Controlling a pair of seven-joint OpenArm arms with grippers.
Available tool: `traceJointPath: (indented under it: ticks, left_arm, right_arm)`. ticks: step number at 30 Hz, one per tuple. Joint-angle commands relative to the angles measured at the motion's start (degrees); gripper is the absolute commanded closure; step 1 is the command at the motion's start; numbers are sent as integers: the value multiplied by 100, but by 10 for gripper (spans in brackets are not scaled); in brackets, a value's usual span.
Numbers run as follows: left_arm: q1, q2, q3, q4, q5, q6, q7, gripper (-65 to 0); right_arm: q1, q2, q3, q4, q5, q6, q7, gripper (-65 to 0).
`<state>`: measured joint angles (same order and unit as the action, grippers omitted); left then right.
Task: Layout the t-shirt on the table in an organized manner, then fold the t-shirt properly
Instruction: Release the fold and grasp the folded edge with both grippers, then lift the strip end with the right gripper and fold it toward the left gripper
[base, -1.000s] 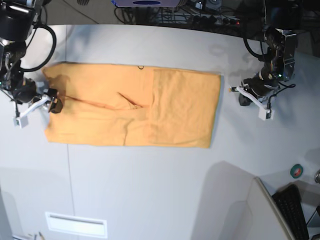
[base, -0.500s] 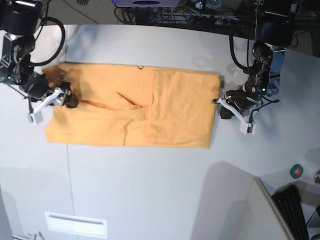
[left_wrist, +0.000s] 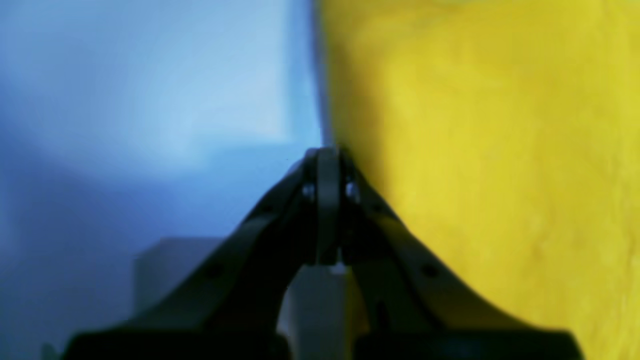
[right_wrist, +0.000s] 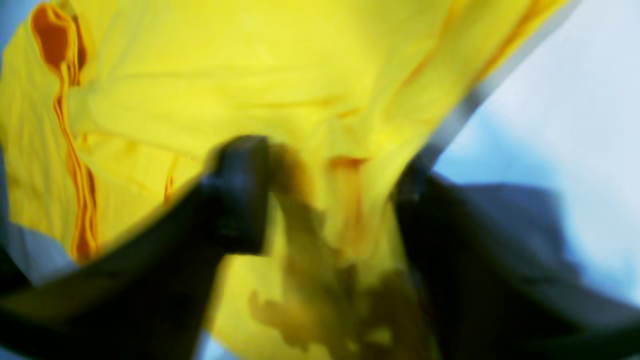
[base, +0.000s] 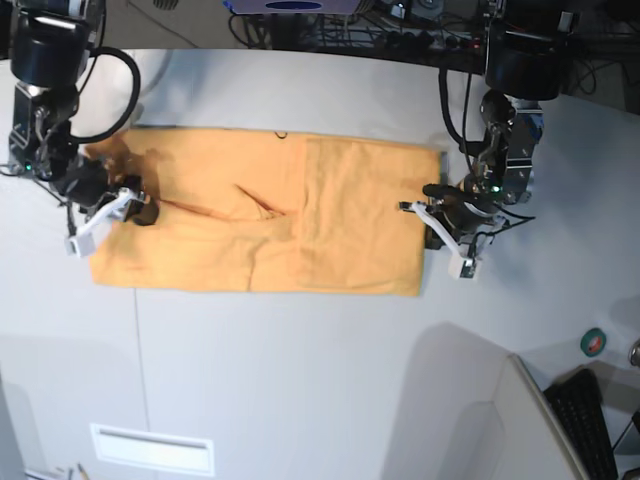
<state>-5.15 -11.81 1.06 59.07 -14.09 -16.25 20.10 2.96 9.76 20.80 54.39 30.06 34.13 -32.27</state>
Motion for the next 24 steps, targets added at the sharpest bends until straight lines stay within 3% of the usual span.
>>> traceJointPath:
  ticks: [1, 3, 4, 11, 16, 20, 24]
  left_arm:
    - [-52, -1, -22, 32, 77, -14, 166, 0]
    - [-114, 25, 21, 32, 77, -14, 166, 0]
    - [-140, 25, 21, 23, 77, -14, 166, 0]
    - [-369, 43, 21, -285, 77, -14, 166, 0]
    - [-448, 157, 30, -302, 77, -14, 157, 0]
    - [-492, 271, 30, -267, 77, -14, 157, 0]
    - [-571, 421, 30, -285, 86, -14, 157, 0]
  right_arm:
    - [104, 48, 17, -54, -13, 20, 40, -150]
    - [183, 48, 17, -222, -13, 11, 199, -23]
    - [209, 48, 17, -239, -13, 2, 225, 0]
    - [192, 57, -27, -116, -31, -6, 225, 0]
    - [-116, 57, -36, 763, -39, -33, 216, 0]
    - [-248, 57, -45, 1572, -66, -578, -232, 0]
    - [-248, 31, -168, 2205, -470, -639, -672, 0]
